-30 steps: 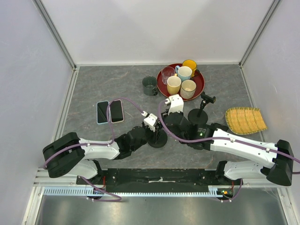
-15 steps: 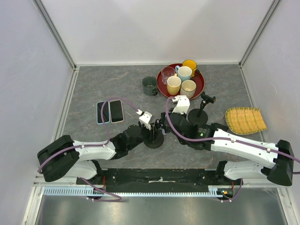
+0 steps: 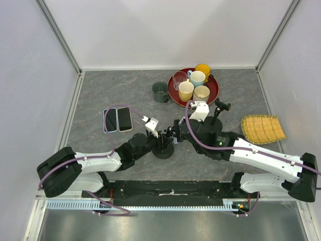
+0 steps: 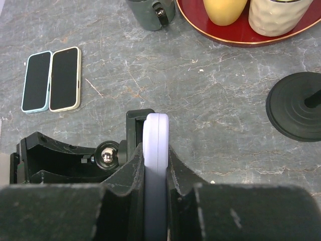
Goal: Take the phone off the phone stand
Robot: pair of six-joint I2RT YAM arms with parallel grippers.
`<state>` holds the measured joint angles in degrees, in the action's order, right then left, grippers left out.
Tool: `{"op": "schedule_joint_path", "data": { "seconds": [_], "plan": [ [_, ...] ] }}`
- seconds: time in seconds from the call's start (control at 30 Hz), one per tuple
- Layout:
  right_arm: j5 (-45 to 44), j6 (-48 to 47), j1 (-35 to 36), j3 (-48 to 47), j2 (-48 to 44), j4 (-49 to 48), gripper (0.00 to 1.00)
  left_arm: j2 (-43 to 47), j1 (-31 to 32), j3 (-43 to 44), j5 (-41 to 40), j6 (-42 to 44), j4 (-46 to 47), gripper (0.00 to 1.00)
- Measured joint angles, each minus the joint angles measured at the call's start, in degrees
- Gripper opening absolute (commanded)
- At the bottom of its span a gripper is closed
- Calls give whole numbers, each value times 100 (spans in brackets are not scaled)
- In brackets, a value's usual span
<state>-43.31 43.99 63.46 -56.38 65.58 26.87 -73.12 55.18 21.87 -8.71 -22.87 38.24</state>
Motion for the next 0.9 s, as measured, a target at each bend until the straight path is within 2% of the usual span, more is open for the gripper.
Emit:
{"op": "schedule_joint_path", "data": {
  "seconds": [0.23,0.33,0.4,0.5,0.6,0.63,0.77,0.9],
  "plan": [
    [114,-57,-133,11,-138,68,0,55,-85,-66,219,-188,216,2],
    [216,-409,-140,76,-229,-37,0,22,-118,-151,407,-192,448,2],
    [293,-730,-153,133,-308,-151,0,-105,-175,-179,654,-144,713,5],
    [428,-1224,-184,162,-369,-245,0,-363,-291,-190,1095,-4,1128,15],
    [573,-1685,-199,162,-372,-282,0,-549,-413,-188,1547,181,1360,29],
    [614,-1816,-199,162,-372,-282,0,-588,-452,-188,1718,247,1403,39],
    [752,-2214,-208,162,-372,-273,0,-623,-566,-188,2127,452,1416,51],
    [756,-2546,-221,162,-378,-175,0,-621,-739,-188,2096,614,1213,61]
  ]
}}
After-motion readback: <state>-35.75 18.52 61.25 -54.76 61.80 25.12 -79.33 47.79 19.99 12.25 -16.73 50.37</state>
